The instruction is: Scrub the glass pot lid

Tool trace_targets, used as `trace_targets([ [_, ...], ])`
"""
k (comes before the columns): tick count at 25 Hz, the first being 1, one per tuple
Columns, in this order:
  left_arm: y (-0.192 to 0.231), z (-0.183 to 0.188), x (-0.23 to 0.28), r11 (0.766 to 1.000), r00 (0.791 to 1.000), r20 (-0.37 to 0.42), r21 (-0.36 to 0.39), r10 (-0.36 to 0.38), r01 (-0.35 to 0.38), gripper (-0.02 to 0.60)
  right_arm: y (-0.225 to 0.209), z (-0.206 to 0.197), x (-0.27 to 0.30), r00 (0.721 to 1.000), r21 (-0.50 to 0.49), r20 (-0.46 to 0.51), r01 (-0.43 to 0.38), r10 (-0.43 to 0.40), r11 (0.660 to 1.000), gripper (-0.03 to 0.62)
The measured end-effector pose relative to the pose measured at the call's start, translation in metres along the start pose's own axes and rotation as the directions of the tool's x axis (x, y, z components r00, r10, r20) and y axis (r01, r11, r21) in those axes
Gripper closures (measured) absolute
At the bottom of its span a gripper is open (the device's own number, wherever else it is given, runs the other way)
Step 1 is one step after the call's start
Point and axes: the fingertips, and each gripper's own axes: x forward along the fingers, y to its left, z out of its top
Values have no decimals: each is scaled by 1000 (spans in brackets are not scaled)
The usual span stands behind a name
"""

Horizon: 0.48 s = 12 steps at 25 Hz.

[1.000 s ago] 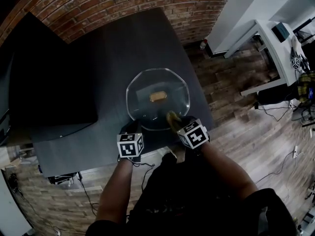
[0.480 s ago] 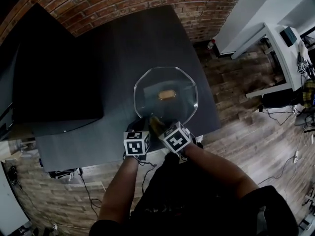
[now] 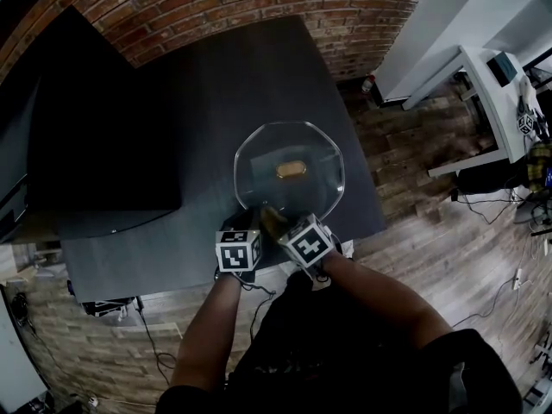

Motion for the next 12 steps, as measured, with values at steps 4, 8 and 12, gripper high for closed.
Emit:
trace_targets([
  [4,-1,1,0,1000,1000,14,-18,12,-12,548,-3,2,-5,999,15,40,-26,25,1000,546],
  [8,0,15,-18,997,990,123,-49,69,-64,548,-8,10,-23,991,3,128,-50,50,999,546],
  [12,-11,36,-43,992,963,241,-58,124,-113,548,-21,24,-53,970,-26,236,-51,55,998,546],
])
